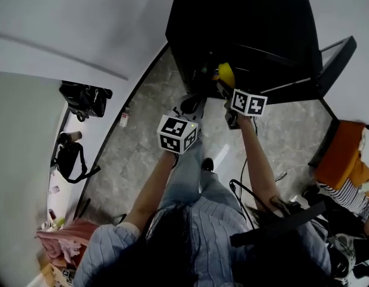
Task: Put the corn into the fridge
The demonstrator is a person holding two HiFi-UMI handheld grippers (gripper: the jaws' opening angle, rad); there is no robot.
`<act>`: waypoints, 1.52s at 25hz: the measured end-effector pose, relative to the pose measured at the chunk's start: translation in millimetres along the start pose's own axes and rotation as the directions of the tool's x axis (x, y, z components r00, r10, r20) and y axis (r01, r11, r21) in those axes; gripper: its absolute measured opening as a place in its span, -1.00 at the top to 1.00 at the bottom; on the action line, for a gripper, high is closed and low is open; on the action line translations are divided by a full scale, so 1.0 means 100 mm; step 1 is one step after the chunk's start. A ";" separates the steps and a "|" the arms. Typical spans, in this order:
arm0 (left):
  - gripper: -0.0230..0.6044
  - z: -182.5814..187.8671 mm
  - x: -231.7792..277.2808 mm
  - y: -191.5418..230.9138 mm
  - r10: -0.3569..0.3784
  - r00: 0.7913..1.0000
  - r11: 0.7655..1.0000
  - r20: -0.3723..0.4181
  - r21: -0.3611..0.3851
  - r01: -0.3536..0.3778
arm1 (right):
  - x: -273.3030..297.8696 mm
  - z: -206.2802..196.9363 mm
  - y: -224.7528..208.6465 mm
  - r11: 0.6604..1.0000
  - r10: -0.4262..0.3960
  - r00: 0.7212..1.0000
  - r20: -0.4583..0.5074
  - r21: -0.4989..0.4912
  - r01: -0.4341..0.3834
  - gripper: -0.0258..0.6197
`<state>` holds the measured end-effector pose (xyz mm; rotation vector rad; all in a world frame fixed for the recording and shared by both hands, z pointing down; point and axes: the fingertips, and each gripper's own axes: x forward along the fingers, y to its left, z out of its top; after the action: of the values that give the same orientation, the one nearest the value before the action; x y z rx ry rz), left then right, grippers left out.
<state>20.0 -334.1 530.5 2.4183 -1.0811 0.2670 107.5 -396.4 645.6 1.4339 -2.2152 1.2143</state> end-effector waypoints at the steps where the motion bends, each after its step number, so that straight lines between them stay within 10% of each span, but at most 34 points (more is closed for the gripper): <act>1: 0.90 0.00 0.02 0.00 -0.001 1.000 1.000 0.000 -0.001 0.001 | 0.05 0.02 -0.04 1.000 -0.008 1.000 -0.008 -0.014 0.008 0.18; 18: 0.90 -0.10 0.11 0.08 -0.017 0.999 1.000 -0.043 0.014 0.018 | 0.54 0.27 -0.38 0.905 -0.194 0.979 -0.063 -0.398 0.154 0.18; 38: 0.90 -0.23 0.22 0.37 0.002 0.997 1.000 -0.075 -0.019 -0.003 | 0.92 0.39 -0.70 0.827 -0.271 0.956 -0.111 -0.535 0.172 0.18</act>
<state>8.1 -358.1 571.4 2.3705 -1.0491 0.3436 130.1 -497.2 710.9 1.2482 -1.9695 0.5698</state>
